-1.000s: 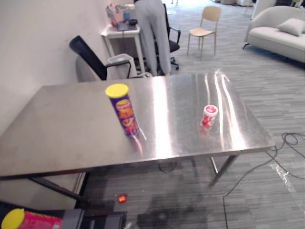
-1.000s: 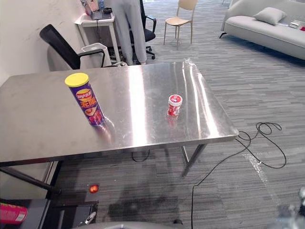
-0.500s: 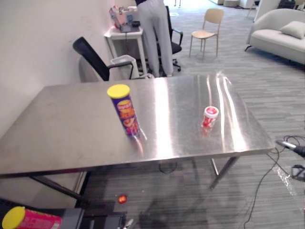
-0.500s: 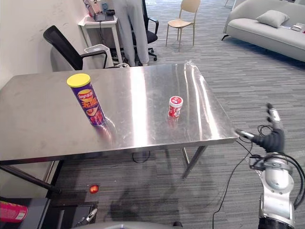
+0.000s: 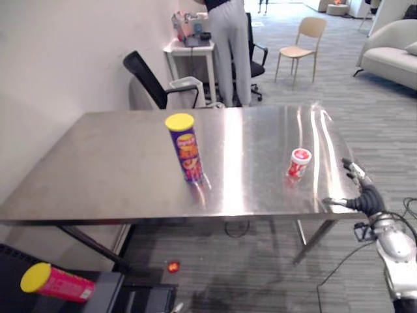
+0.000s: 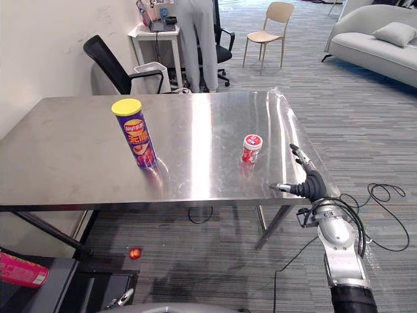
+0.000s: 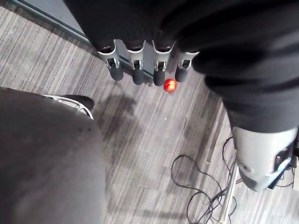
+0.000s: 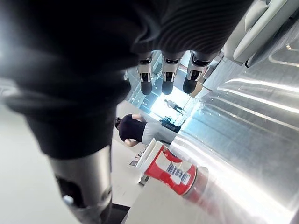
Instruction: Put the gum and the chips on the shelf.
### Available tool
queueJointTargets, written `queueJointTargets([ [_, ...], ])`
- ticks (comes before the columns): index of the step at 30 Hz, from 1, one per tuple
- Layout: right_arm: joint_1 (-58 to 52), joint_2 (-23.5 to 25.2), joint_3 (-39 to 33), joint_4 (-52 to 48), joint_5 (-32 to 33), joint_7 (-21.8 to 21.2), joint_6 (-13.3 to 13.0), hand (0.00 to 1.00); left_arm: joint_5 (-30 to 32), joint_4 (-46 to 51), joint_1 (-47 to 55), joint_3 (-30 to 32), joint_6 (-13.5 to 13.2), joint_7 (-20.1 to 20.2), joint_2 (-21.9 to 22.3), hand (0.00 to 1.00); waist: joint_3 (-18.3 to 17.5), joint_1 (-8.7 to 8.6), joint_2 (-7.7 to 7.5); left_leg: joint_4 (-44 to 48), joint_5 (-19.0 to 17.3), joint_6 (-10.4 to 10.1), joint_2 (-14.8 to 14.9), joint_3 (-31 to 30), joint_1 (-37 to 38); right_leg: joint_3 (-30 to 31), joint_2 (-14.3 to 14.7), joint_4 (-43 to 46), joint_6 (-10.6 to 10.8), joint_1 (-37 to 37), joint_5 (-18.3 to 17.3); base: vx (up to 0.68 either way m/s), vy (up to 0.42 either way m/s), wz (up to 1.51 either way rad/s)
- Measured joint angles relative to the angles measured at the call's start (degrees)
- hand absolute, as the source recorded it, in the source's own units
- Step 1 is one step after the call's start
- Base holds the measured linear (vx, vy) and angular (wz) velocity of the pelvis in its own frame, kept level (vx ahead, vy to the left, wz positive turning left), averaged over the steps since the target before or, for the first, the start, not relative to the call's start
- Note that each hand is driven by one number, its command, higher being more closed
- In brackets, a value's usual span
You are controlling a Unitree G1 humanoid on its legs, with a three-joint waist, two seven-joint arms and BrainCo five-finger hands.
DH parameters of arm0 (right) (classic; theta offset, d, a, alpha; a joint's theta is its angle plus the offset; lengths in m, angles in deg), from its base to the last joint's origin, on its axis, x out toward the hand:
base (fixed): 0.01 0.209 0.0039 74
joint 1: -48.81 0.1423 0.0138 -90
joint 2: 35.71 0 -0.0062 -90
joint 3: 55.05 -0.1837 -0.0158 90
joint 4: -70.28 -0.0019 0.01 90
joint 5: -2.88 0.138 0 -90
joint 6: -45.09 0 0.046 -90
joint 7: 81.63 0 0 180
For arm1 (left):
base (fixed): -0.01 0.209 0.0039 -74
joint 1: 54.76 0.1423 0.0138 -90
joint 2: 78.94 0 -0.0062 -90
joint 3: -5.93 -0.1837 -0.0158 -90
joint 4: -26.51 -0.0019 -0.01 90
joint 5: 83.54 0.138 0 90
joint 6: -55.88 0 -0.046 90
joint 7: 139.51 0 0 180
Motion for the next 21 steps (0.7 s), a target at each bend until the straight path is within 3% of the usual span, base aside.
queueJointTargets([
  [11, 8.3, 8.1, -3.7, 4.9, 3.9, 8.2, 0.9, 0.00, 0.0, -0.1, 0.1, 0.2, 0.2, -1.9, 0.0, 0.00, 0.1, 1.09, -0.12, -1.5, 0.9, 0.2, -0.3, -0.8, -0.3, -1.0, 0.0, -0.4, 0.0, 0.0, 0.1, 0.00, -0.014, 0.04],
  [21, 10.5, 12.0, -5.0, 9.7, 9.3, 8.3, 1.1, 0.00, 0.2, 0.8, 0.0, 0.6, 0.5, -2.1, -0.1, 0.00, 1.8, 1.48, -0.84, -1.6, 1.0, 0.3, -0.4, -1.0, -0.3, -1.4, 0.0, -1.2, -0.3, 0.3, 1.1, -0.01, -0.009, 0.01],
])
